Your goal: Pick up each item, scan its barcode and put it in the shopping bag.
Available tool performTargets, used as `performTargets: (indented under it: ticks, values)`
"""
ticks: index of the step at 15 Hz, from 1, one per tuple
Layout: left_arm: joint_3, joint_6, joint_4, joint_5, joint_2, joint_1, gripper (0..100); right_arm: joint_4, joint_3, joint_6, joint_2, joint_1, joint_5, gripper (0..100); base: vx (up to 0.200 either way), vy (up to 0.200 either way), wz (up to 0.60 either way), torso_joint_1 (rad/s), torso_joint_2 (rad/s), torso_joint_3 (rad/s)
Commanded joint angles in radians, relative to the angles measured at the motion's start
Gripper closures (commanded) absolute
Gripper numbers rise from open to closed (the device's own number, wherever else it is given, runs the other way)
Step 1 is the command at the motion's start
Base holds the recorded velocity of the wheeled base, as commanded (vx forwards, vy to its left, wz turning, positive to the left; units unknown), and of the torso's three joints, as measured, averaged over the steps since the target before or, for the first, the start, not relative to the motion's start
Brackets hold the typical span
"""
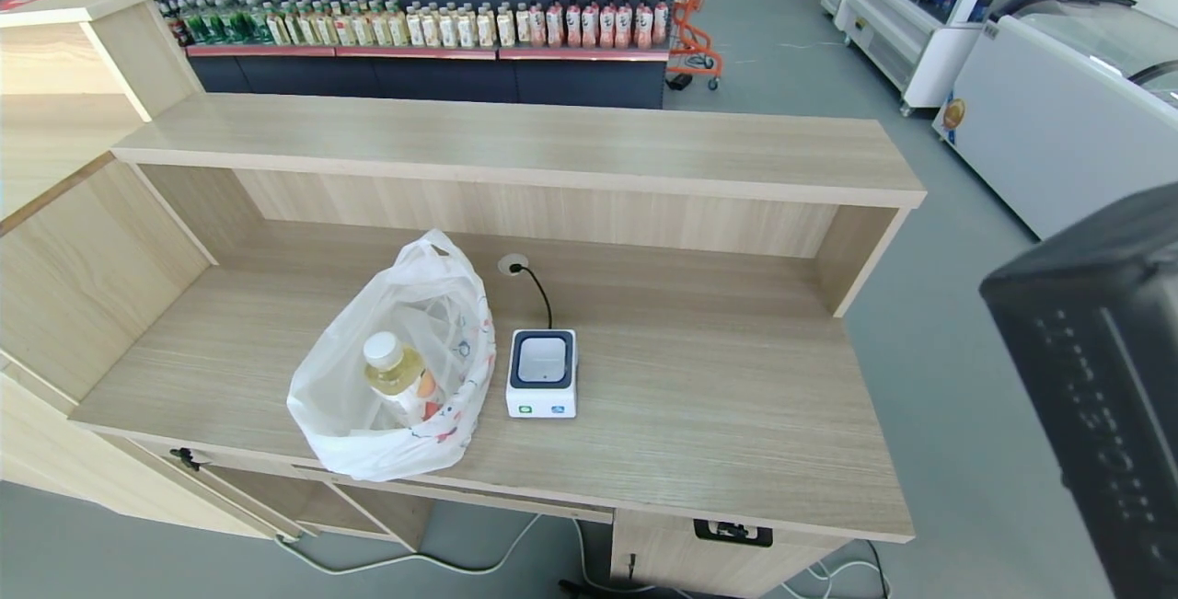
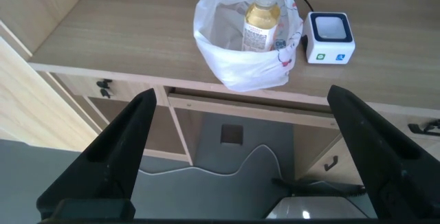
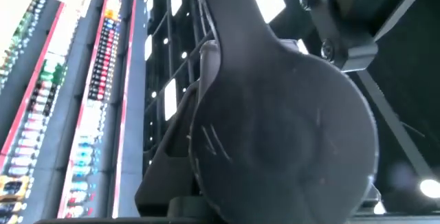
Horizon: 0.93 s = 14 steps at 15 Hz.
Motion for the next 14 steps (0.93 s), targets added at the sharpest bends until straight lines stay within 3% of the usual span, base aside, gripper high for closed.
performTargets:
  ticks: [1,5,14]
  values:
    - [0.0,0.0,0.0,0.0,0.0,0.0,0,0.006,0.006,0.001,-0.006,0.03,0.019,100,0.0,0.0,0.0,0.0,0.0,0.0]
    - [0.0,0.0,0.0,0.0,0.001,0.0,0,0.087,0.006,0.012,-0.05,0.044,0.072,100,0.0,0.0,0.0,0.0,0.0,0.0]
    - [0.0,0.0,0.0,0.0,0.0,0.0,0,0.092,0.008,0.009,-0.044,0.044,0.08,100,0.0,0.0,0.0,0.0,0.0,0.0]
